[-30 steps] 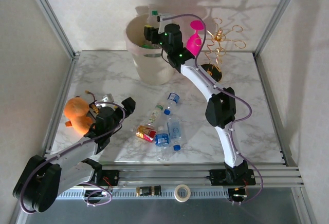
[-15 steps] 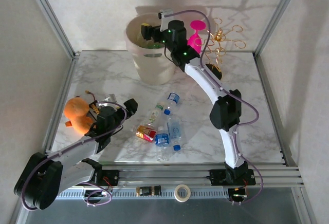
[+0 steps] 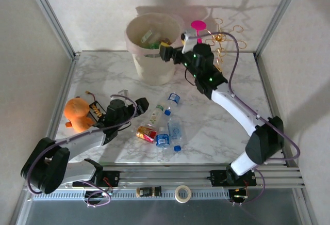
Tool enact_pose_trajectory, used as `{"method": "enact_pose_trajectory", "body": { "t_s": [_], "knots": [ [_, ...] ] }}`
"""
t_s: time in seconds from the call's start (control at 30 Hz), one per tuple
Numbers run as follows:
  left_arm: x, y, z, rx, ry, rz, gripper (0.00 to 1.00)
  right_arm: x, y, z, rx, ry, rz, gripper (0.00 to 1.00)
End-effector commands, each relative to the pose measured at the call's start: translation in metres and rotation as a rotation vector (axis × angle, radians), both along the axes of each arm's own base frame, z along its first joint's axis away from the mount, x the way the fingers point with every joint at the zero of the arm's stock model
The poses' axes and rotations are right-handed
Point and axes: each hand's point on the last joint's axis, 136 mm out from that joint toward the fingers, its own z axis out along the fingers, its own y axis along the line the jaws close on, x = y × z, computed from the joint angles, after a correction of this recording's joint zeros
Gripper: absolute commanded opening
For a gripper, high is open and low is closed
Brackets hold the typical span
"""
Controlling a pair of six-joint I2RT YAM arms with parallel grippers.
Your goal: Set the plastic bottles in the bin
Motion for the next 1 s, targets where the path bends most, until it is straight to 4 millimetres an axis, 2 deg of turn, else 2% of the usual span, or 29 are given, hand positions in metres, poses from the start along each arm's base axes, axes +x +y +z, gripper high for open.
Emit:
{"method": "enact_pose_trajectory", "body": {
  "t_s": [0.0, 0.1, 0.33, 0.43, 0.5, 0.67, 0.97],
  "knots": [
    [-0.003, -0.018, -0.009, 0.043, 0.049, -0.076, 1.0, -0.013, -0.022, -0.015, 0.044, 0.017, -0.074, 0.99],
    [-0.008, -0.029, -0.016, 0.083, 0.074, -0.112, 0.99, -0.025, -0.047, -0.05, 0.016, 0.086, -0.159, 0.99],
    [-0.035, -0.039, -0.041, 0.286, 0.15, -0.208, 1.0, -0.054, -0.091, -0.139, -0.008, 0.268, -0.298, 0.99],
    [-0.043, -0.046, -0.048, 0.358, 0.168, -0.246, 1.0, -0.064, -0.108, -0.172, 0.084, 0.347, -0.374, 0.99],
    [-0.045, -0.053, -0.05, 0.386, 0.169, -0.268, 1.0, -0.072, -0.109, -0.192, 0.194, 0.397, -0.373, 0.99],
    [-0.041, -0.072, -0.046, 0.449, 0.141, -0.297, 1.0, -0.079, -0.113, -0.227, 0.294, 0.473, -0.395, 0.99],
    [-0.026, -0.084, -0.054, 0.517, 0.151, -0.275, 1.0, -0.077, -0.109, -0.245, 0.251, 0.533, -0.406, 0.99]
  ]
}}
